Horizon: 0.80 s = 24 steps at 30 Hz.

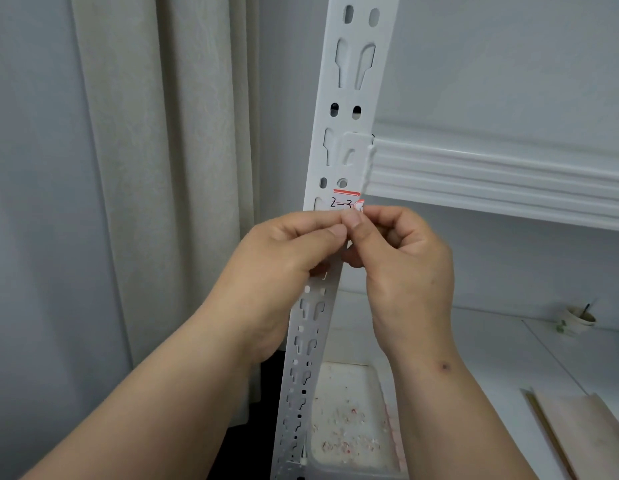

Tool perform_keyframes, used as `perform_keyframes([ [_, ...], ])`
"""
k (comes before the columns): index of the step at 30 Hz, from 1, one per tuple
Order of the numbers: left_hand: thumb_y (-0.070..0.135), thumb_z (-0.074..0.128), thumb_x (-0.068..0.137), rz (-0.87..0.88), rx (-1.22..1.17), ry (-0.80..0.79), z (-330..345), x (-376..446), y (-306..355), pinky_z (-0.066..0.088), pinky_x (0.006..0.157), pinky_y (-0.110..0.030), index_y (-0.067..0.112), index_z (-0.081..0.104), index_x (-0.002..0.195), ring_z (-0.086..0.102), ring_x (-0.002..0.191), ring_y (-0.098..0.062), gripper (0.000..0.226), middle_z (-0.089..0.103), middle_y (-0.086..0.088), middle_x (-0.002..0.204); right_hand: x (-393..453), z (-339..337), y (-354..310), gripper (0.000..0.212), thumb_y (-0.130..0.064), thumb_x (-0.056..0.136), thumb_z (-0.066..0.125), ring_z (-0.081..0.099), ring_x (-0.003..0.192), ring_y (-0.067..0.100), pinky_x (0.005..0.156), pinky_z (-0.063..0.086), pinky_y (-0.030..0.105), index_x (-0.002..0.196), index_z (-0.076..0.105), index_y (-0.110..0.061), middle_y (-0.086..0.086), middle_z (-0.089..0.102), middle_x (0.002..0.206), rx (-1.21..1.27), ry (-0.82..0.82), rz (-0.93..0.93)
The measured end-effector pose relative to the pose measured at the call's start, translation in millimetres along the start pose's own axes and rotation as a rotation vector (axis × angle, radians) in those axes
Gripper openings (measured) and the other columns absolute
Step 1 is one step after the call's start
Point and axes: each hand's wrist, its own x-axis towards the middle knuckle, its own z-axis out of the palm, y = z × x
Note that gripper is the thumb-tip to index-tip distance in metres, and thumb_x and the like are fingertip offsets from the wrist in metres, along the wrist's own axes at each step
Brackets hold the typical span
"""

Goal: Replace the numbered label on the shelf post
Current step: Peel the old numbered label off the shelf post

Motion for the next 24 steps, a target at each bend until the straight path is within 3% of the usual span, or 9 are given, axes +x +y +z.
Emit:
perform_keyframes([
  [3, 0.009, 0.055, 0.092, -0.089, -0.171, -0.017, -4.7, 4.3, -0.2, 0.049, 0.079, -0.030, 0.010, 0.078, 0.093, 0.047, 0.068, -0.013, 0.023, 0.061, 0.001, 0.072, 0.9, 1.4, -2.1, 0.006, -0.014, 0.084, 0.072, 0.058, 0.050, 0.001, 0.056, 0.049, 0.015, 0.080, 0.068, -0.015, -0.009, 0.065, 0.057, 0.021, -0.013, -0.005],
  [8, 0.011, 0.061, 0.086, -0.104, -0.270, 0.065, -6.2, 7.0, 0.7, 0.049, 0.064, -0.025, 0.002, 0.076, 0.096, 0.044, 0.059, -0.011, 0.020, 0.054, 0.000, 0.069, -2.7, 3.6, -0.6, 0.012, -0.018, 0.091, 0.064, 0.058, 0.052, 0.002, 0.057, 0.048, 0.016, 0.080, 0.066, -0.015, 0.000, 0.068, 0.066, -0.057, 0.011, -0.054],
  [11, 0.010, 0.064, 0.085, -0.047, -0.251, 0.202, -9.5, 8.9, 0.1, 0.049, 0.060, -0.023, 0.006, 0.077, 0.092, 0.045, 0.055, -0.010, 0.015, 0.056, 0.001, 0.068, -3.4, -0.6, 2.5, 0.017, -0.020, 0.096, 0.056, 0.056, 0.051, 0.001, 0.054, 0.044, 0.011, 0.081, 0.062, -0.015, -0.006, 0.065, 0.066, -0.091, 0.055, -0.050],
  [15, 0.010, 0.060, 0.091, 0.055, -0.116, 0.261, -8.2, 9.0, -1.2, 0.047, 0.068, -0.028, 0.020, 0.078, 0.077, 0.047, 0.056, -0.010, 0.025, 0.058, 0.003, 0.068, -5.3, -2.5, 4.2, 0.020, -0.021, 0.098, 0.051, 0.057, 0.050, 0.003, 0.054, 0.045, 0.014, 0.082, 0.061, -0.015, -0.004, 0.066, 0.067, -0.146, 0.016, -0.031],
  [24, 0.015, 0.063, 0.091, 0.105, -0.030, 0.299, -0.6, 7.7, -3.8, 0.047, 0.070, -0.029, 0.024, 0.076, 0.073, 0.048, 0.062, -0.013, 0.024, 0.059, 0.011, 0.062, -6.0, -0.3, -3.2, 0.023, -0.031, 0.091, 0.063, 0.055, 0.046, 0.008, 0.053, 0.048, 0.020, 0.075, 0.064, -0.014, -0.003, 0.066, 0.061, -0.034, -0.049, 0.041],
])
